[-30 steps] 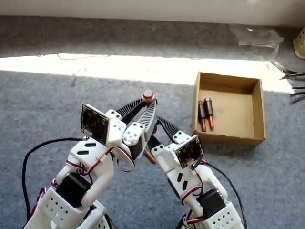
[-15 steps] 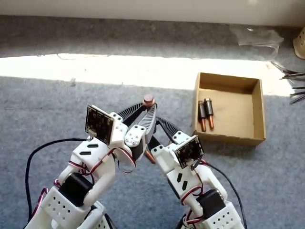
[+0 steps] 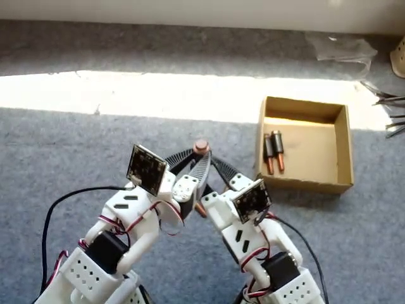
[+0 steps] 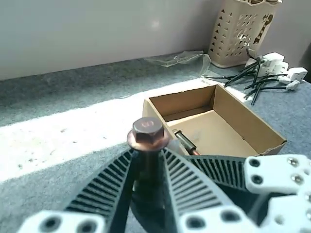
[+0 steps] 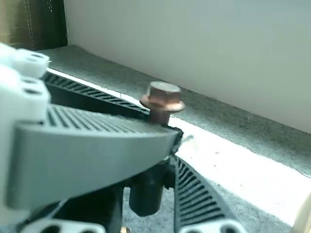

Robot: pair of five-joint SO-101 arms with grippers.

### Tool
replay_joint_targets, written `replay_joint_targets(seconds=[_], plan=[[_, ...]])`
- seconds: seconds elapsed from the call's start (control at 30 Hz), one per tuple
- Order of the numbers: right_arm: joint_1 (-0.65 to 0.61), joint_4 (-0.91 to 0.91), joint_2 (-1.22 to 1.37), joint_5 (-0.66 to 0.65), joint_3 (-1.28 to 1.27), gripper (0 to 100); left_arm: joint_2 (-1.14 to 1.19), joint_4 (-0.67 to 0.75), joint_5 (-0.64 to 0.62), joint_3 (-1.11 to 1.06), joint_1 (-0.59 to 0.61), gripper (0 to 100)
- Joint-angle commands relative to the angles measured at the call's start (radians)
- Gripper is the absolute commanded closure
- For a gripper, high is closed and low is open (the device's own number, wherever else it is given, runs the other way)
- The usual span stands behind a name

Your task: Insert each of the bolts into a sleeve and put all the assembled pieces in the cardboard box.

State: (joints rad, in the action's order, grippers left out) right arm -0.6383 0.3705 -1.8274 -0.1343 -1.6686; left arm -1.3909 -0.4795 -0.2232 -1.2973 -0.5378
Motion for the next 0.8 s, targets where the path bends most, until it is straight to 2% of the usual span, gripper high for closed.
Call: replay_joint_targets(seconds=[0.0,0.1,0.27,0.77], plan=[[-0.007,0.002,-0.008,0.002,-0.130,99.5,-0.016,0.018,0.012,0.012,-0.002,99],[-0.007,0.002,-0.008,0.002,-0.130,99.5,-0.016,0.018,0.025,0.010,-0.002,98],[-0.007,0.002,-0.008,0.002,-0.130,99.5,-0.016,0.018,0.061,0.007,0.001,89],[-0.007,0.002,-0.008,0.002,-0.130,99.5,-0.016,0.018,0.063,0.018,0.041,83]])
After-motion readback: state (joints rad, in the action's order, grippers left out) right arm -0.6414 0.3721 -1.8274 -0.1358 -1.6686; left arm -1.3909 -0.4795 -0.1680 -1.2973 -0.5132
